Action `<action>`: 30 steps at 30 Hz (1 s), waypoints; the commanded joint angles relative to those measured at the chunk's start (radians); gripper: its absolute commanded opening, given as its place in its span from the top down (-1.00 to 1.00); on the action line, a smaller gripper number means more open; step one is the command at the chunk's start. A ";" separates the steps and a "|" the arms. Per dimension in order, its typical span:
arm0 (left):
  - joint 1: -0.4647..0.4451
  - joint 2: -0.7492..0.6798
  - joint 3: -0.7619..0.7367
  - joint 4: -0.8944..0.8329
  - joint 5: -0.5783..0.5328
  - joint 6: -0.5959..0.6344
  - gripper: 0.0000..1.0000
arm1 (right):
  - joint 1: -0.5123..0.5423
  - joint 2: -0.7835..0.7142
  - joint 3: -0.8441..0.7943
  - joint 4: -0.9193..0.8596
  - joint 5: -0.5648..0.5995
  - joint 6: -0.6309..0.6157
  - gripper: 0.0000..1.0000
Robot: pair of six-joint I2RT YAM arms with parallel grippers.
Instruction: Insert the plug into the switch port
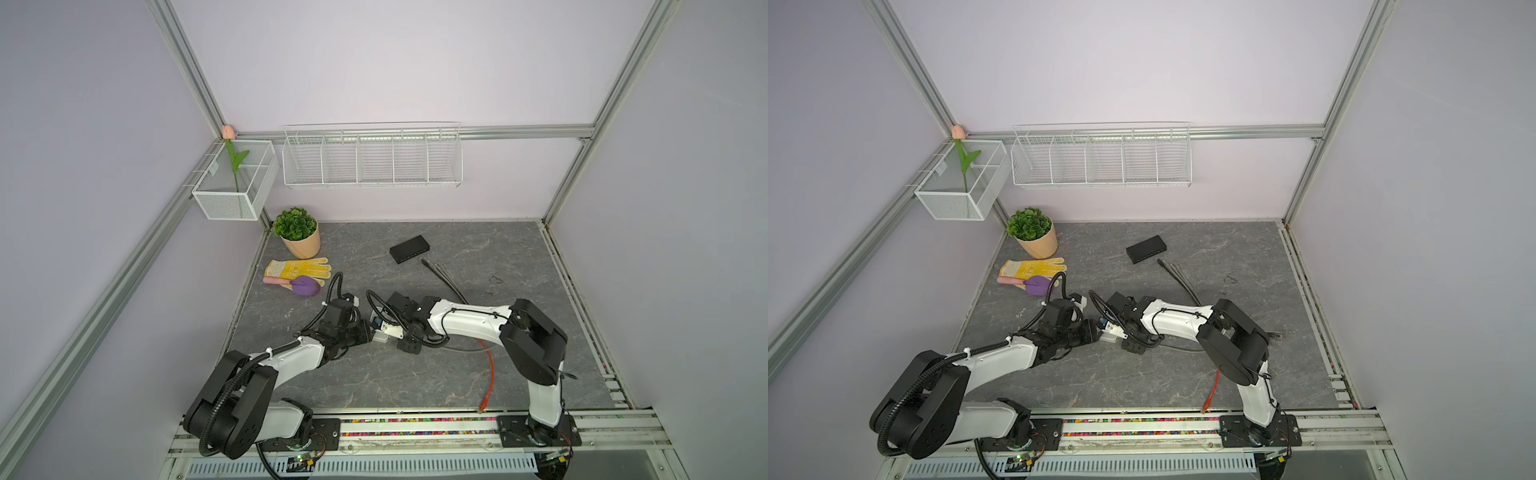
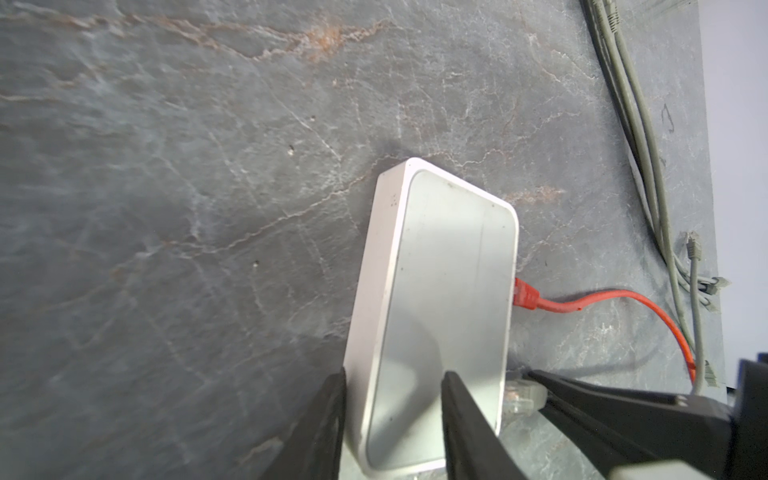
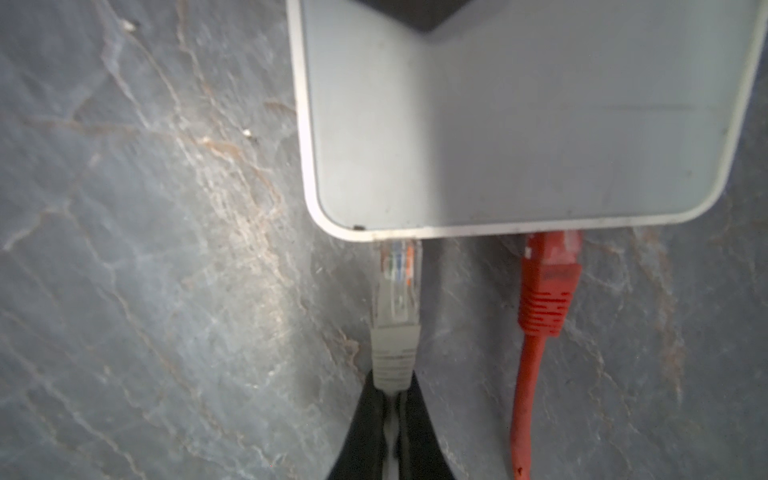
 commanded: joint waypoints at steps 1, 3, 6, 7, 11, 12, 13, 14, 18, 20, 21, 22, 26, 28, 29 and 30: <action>0.006 -0.010 -0.010 -0.010 0.002 0.018 0.25 | -0.003 -0.032 -0.016 0.005 -0.008 0.013 0.87; 0.005 -0.015 -0.012 -0.015 0.001 0.020 0.25 | -0.003 -0.034 -0.015 0.002 -0.009 0.012 0.87; 0.008 -0.024 -0.014 -0.022 -0.002 0.023 0.25 | -0.003 -0.042 -0.014 -0.003 -0.012 0.010 0.87; 0.008 -0.025 -0.014 -0.021 -0.001 0.024 0.25 | -0.002 -0.044 -0.013 -0.007 -0.013 0.009 0.87; 0.008 -0.028 -0.012 -0.024 0.001 0.027 0.25 | -0.003 -0.050 -0.003 -0.030 -0.029 0.003 0.87; 0.007 -0.029 -0.011 -0.026 0.001 0.028 0.25 | -0.003 -0.048 0.001 -0.039 -0.035 0.000 0.87; 0.007 -0.029 -0.011 -0.027 0.001 0.028 0.25 | -0.003 -0.044 0.010 -0.054 -0.043 -0.003 0.87; 0.008 -0.029 -0.009 -0.029 0.002 0.030 0.25 | -0.003 -0.037 0.022 -0.070 -0.046 -0.006 0.87; 0.008 -0.040 -0.011 -0.034 0.001 0.030 0.25 | -0.002 -0.026 0.043 -0.104 -0.048 -0.010 0.87; 0.008 -0.047 -0.012 -0.038 -0.001 0.034 0.25 | -0.003 -0.027 0.044 -0.114 -0.044 -0.011 0.87; 0.009 -0.049 -0.013 -0.040 0.000 0.035 0.25 | -0.003 -0.027 0.046 -0.119 -0.043 -0.012 0.87; 0.008 -0.053 -0.013 -0.042 0.000 0.036 0.25 | -0.004 -0.027 0.048 -0.126 -0.043 -0.012 0.87; 0.010 -0.071 -0.009 -0.062 -0.004 0.043 0.24 | -0.004 -0.024 0.057 -0.135 -0.030 -0.011 0.87; 0.011 -0.093 -0.007 -0.079 -0.004 0.043 0.17 | -0.006 -0.029 0.056 -0.134 -0.027 -0.008 0.87; 0.011 -0.111 -0.004 -0.090 -0.004 0.043 0.13 | -0.007 -0.034 0.053 -0.134 -0.029 -0.008 0.87; 0.011 -0.130 -0.003 -0.103 -0.005 0.045 0.09 | -0.010 -0.044 0.050 -0.134 -0.032 -0.009 0.87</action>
